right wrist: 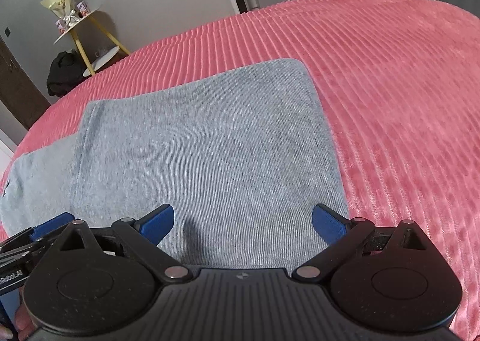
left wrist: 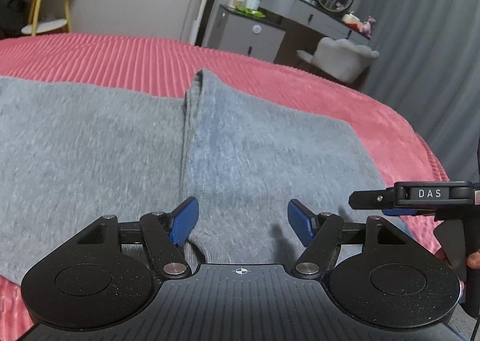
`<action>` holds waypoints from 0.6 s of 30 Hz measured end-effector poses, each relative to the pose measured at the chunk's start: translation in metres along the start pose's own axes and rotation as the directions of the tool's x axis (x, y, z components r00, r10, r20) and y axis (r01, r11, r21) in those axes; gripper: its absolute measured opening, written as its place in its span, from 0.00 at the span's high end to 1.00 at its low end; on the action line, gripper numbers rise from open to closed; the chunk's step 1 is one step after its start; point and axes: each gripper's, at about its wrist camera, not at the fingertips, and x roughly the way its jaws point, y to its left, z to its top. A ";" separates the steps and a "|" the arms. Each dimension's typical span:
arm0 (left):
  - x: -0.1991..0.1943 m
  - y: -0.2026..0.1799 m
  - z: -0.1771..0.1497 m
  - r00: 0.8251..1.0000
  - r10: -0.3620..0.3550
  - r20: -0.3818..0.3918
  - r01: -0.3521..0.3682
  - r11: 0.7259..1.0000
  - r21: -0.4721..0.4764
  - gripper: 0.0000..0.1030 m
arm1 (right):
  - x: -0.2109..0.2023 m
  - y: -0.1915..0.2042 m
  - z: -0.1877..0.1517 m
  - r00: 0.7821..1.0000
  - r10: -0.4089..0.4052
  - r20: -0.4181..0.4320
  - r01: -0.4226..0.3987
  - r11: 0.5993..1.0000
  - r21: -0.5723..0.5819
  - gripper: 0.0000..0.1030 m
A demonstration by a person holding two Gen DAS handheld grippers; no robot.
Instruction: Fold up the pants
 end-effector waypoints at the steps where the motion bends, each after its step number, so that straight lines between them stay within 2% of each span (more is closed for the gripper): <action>1: 0.000 0.001 0.000 1.000 -0.001 0.000 0.001 1.000 -0.002 0.29 | 0.001 0.000 0.000 1.000 -0.002 -0.002 0.002 1.000 -0.004 0.04; 10: -0.003 0.007 -0.003 1.000 0.001 -0.006 -0.001 1.000 0.014 0.29 | 0.000 -0.001 0.001 1.000 0.004 -0.002 -0.004 1.000 -0.004 0.04; 13: -0.005 0.013 -0.001 1.000 -0.006 -0.005 0.006 0.999 -0.037 0.29 | 0.000 -0.001 0.002 1.000 0.005 -0.006 -0.005 1.000 -0.010 0.04; 14: -0.006 0.016 0.000 1.000 0.016 -0.003 -0.016 0.998 -0.058 0.27 | 0.000 -0.001 0.002 1.000 0.004 -0.007 -0.004 1.000 -0.014 0.04; 15: -0.007 0.019 0.000 0.998 0.067 -0.016 -0.068 0.994 -0.085 0.20 | 0.000 -0.001 0.002 1.000 0.004 -0.008 -0.004 1.000 -0.016 0.04; 16: -0.007 0.026 0.000 0.994 0.107 -0.034 -0.110 0.986 -0.127 0.20 | 0.000 -0.001 0.002 1.000 0.003 -0.008 -0.003 1.000 -0.017 0.04; 18: -0.012 0.042 0.003 0.995 0.093 -0.048 -0.101 0.969 -0.227 0.21 | 0.000 0.000 0.002 1.000 0.005 -0.006 -0.005 1.000 -0.015 0.04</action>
